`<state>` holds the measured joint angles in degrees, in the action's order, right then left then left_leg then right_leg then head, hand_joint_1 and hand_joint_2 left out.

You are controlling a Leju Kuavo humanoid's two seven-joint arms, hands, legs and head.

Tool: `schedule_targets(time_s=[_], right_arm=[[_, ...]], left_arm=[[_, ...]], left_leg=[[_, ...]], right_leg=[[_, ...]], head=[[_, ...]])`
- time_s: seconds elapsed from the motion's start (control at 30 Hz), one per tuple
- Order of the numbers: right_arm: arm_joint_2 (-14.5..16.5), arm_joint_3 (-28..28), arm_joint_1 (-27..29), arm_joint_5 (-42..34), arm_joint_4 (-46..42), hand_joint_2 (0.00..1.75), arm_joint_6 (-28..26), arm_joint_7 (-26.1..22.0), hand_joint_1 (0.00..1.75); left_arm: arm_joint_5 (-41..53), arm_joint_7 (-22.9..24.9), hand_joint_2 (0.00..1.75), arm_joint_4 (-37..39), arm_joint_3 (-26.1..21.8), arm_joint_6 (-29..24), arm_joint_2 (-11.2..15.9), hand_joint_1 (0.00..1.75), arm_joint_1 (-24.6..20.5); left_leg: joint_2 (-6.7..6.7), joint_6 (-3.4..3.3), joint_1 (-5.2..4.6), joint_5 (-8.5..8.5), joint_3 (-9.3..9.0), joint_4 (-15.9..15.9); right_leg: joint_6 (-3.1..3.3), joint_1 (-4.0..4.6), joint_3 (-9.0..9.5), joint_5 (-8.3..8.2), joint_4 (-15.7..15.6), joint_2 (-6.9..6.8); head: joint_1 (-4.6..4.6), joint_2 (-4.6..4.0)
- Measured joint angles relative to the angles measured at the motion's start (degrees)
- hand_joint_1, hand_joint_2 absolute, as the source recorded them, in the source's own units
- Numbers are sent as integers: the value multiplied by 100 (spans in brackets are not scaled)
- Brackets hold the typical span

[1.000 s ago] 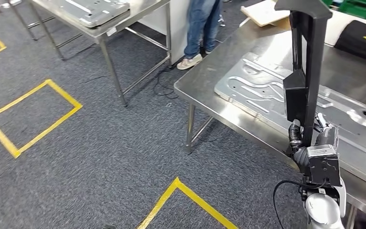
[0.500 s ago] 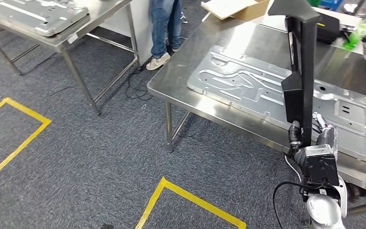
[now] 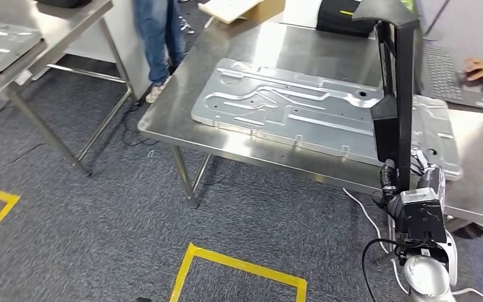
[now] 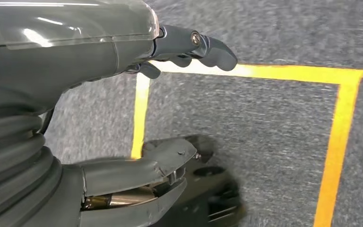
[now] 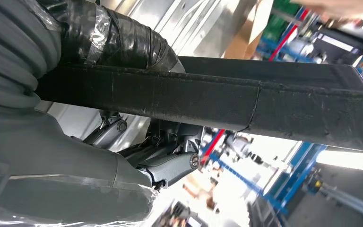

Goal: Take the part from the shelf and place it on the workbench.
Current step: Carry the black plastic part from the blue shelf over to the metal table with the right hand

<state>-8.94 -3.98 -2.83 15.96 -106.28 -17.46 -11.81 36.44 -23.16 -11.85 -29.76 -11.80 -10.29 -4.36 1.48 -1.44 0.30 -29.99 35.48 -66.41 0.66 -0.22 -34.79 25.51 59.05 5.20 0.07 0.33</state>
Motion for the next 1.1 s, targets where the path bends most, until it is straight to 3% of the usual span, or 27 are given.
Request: schedule_targets(time_s=[0.07,0.1,0.17,0.2,0.27,0.3,0.37,0.4,0.43,0.5,0.57,0.6,0.67,0.73,0.77,0.83,0.9,0.93,0.97,1.03,1.1], right_arm=[[-1,0,2,20,3,175,-2,11,175],[-1,0,9,34,8,175,-2,22,175],[-5,-4,33,63,19,175,-5,48,175],[-11,-13,46,73,26,175,-8,58,175],[-31,-34,46,83,45,175,-12,78,175],[-37,-42,41,86,60,175,-13,87,175],[-42,-50,40,114,98,175,-18,110,175],[-43,-55,47,160,121,175,-29,126,175],[-44,-61,51,231,145,175,-49,148,175],[-59,-79,49,402,192,175,-93,209,175],[-85,-96,40,513,235,175,-114,262,175],[-97,-103,37,550,255,175,-117,279,175],[-124,-111,31,629,293,175,-126,325,175],[-151,-126,15,706,337,175,-132,378,175],[-160,-134,-4,732,357,175,-133,398,175],[-168,-145,-42,758,397,175,-134,426,175],[-168,-147,-52,770,441,175,-132,443,175],[-169,-149,-51,773,461,175,-132,448,175],[-169,-156,-51,775,479,175,-133,451,175],[-172,-176,-51,776,498,175,-134,454,175],[-180,-194,-47,785,504,175,-136,457,175]], left_arm=[[7,1,175,0,-16,-3,6,0,-3],[9,2,175,0,-25,-4,9,0,-6],[14,2,175,0,-36,-5,9,0,-18],[15,1,175,0,-38,-5,7,0,-25],[20,-2,175,0,-42,-3,1,0,-26],[22,-3,175,0,-43,-1,-1,0,-20],[30,-2,175,0,-45,2,-1,0,1],[36,-1,175,0,-46,2,-1,0,8],[47,1,175,0,-48,2,0,0,8],[67,3,175,0,-51,2,-1,0,-6],[74,3,175,0,-51,-1,-2,0,-26],[76,4,175,0,-52,-4,-2,0,-33],[79,6,175,0,-53,-11,-2,0,-42],[85,8,175,0,-54,-16,-2,0,-48],[88,8,175,0,-55,-19,-2,0,-49],[94,9,175,0,-58,-23,-2,0,-39],[98,12,175,0,-68,-26,-2,0,-10],[99,14,175,0,-72,-27,-2,0,3],[101,15,175,0,-75,-28,-2,0,9],[104,17,175,0,-80,-31,-2,0,7],[105,17,175,0,-86,-34,-2,0,1]], left_leg=[[240,-35,4,227,-231,572],[305,-44,-4,236,-273,670],[193,-78,-13,264,-306,734],[118,-110,-12,291,-331,785],[-43,-177,0,344,-376,891],[-121,-194,-8,349,-388,909],[-282,-203,-20,338,-391,912],[-347,-197,-22,328,-393,910],[-403,-185,-20,315,-397,906],[-477,-145,-15,282,-412,883],[-528,-88,-31,245,-416,851],[-541,-59,-38,234,-418,842],[-563,1,-38,222,-432,843],[-477,59,-13,120,-398,719],[-402,76,-5,-7,-310,518],[-259,80,5,-352,27,-178],[-216,73,5,-509,332,-748],[-211,64,6,-433,362,-764],[-208,49,5,-262,290,-568],[-172,8,0,119,-5,131],[-129,-20,-13,267,-195,583]], right_leg=[[-42,-12,-31,2,32,158],[-76,-30,-53,-5,34,226],[-154,-58,-81,-32,13,340],[-184,-52,-95,-17,30,262],[-236,-28,-239,175,326,-94],[-262,-27,-382,340,625,-298],[-318,-60,-705,601,1264,-451],[-342,-82,-777,605,1398,-475],[-365,-105,-743,507,1329,-493],[-398,-146,-383,168,655,-561],[-364,-128,-61,-11,67,-622],[-328,-109,-7,-11,-40,-632],[-244,-85,-5,-5,-46,-598],[-176,-94,19,-11,-72,-579],[-137,-101,32,-15,-85,-572],[-81,-86,39,-7,-85,-551],[-54,-63,39,5,-69,-511],[-49,-55,40,12,-55,-484],[-49,-51,41,21,-39,-457],[-70,-40,33,46,4,-410],[-119,-28,5,61,42,-375]], head=[[0,0],[0,0],[-2,0],[2,0],[8,0],[10,0],[10,0],[9,0],[9,0],[9,0],[9,0],[9,0],[7,0],[7,0],[7,0],[4,0],[3,0],[3,0],[3,0],[4,0],[5,0]])
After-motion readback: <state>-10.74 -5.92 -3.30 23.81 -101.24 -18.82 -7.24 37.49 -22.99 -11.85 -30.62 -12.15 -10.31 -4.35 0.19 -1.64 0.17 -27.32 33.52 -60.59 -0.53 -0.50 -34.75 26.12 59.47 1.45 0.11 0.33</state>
